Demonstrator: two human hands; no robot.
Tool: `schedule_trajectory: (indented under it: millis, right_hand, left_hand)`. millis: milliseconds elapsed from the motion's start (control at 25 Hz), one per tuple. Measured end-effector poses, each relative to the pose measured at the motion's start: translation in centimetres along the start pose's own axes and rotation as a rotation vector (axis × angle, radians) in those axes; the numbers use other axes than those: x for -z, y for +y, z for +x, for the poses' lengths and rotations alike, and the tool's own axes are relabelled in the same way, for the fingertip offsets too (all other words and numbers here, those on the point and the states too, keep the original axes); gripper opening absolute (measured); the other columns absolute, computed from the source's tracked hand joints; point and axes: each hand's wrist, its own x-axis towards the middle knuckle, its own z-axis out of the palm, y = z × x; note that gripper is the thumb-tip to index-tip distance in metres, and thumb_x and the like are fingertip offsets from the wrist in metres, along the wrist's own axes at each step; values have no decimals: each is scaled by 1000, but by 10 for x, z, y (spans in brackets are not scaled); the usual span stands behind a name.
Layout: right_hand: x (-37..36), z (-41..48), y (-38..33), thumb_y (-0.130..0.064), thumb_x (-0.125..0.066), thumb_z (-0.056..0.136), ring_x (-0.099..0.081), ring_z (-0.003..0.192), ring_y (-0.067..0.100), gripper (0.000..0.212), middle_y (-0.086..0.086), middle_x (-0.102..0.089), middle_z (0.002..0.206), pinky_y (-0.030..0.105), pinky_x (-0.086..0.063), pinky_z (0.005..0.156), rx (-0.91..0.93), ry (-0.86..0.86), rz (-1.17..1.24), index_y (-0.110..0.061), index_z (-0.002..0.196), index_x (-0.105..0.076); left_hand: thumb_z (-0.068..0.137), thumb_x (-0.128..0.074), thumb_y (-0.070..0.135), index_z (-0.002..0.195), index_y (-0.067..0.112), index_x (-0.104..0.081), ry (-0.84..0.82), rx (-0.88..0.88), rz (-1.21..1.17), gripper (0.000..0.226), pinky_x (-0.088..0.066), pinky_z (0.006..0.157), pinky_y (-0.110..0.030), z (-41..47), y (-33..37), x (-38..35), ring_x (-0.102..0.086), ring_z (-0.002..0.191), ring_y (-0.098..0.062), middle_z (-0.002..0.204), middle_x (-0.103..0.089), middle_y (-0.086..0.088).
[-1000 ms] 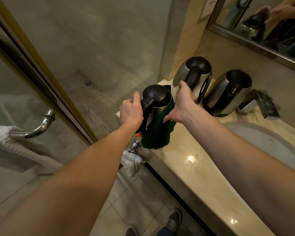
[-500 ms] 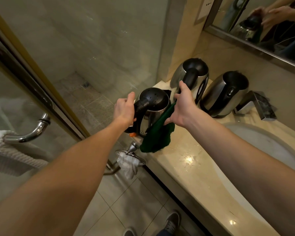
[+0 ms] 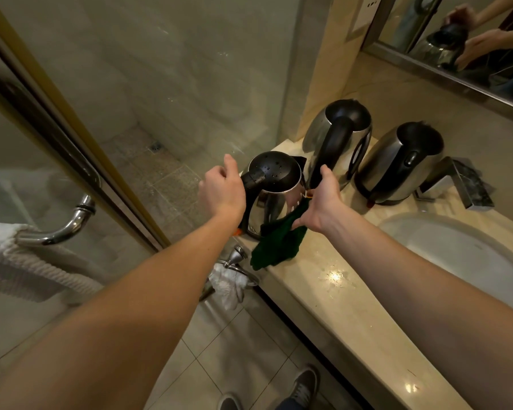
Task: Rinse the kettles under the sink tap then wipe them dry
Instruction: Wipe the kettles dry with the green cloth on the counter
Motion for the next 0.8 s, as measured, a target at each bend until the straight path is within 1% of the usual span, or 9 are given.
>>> schedule_trajectory:
  millis: [80, 120, 200, 280, 400, 560, 680, 800]
  right_hand:
    - [2, 0, -1, -68, -45, 90, -12, 150, 43, 89, 13, -20, 164, 69, -4, 114, -8, -11, 23, -18, 159, -17]
    - [2, -1, -3, -67, -44, 91, -14, 150, 42, 89, 14, -21, 163, 69, -4, 114, -3, -31, 19, -17, 159, -17]
    - [1, -4, -10, -67, -44, 91, -18, 149, 42, 89, 14, -24, 162, 69, -4, 114, 23, -70, 2, -15, 158, -17]
    - [-1, -9, -17, -67, -44, 91, -17, 149, 43, 90, 14, -23, 163, 70, -3, 113, 48, -94, -12, -15, 159, -17]
    - [-6, -12, -20, -65, -45, 91, -13, 149, 44, 86, 14, -20, 164, 70, -4, 113, 75, -73, -22, -18, 158, -18]
    - [-6, -6, -8, -65, -40, 94, -21, 148, 42, 81, 13, -29, 161, 70, -5, 116, 64, -40, -78, -17, 157, -23]
    - [0, 9, 2, -67, -39, 94, -13, 150, 40, 82, 10, -24, 163, 68, -4, 116, 18, -18, -57, -19, 158, -20]
    - [9, 18, 5, -72, -39, 90, -14, 150, 42, 87, 11, -21, 164, 70, -6, 114, -32, -58, -32, -22, 159, -17]
  left_hand:
    - [108, -31, 48, 61, 16, -45, 26, 47, 49, 59, -28, 57, -26, -5, 3, -2, -46, 60, -11, 62, -49, 1]
    - [108, -30, 48, 61, 16, -45, 31, 58, 57, 59, -28, 56, -26, -6, 4, -3, -46, 59, -10, 62, -49, 1]
    - [108, -31, 48, 59, 17, -43, 41, 79, 24, 59, -31, 58, -30, -3, 3, -5, -46, 58, -15, 60, -46, 0]
    - [107, -34, 48, 57, 17, -42, 50, 82, -16, 59, -35, 62, -33, 0, 2, -6, -46, 58, -17, 58, -45, 0]
    - [106, -38, 46, 54, 17, -39, 55, 34, -24, 60, -33, 61, -34, 6, -1, -5, -42, 54, -17, 55, -42, -1]
    - [106, -42, 43, 53, 17, -37, 8, -15, -22, 60, -27, 53, -33, 16, -2, -3, -36, 49, -15, 53, -37, 1]
    - [105, -44, 42, 52, 16, -38, -11, -47, -27, 59, -29, 54, -34, 24, -3, -2, -37, 50, -16, 53, -38, 0]
    - [104, -45, 43, 53, 15, -40, -44, -54, -50, 58, -31, 57, -34, 33, -6, -3, -37, 52, -19, 55, -40, -2]
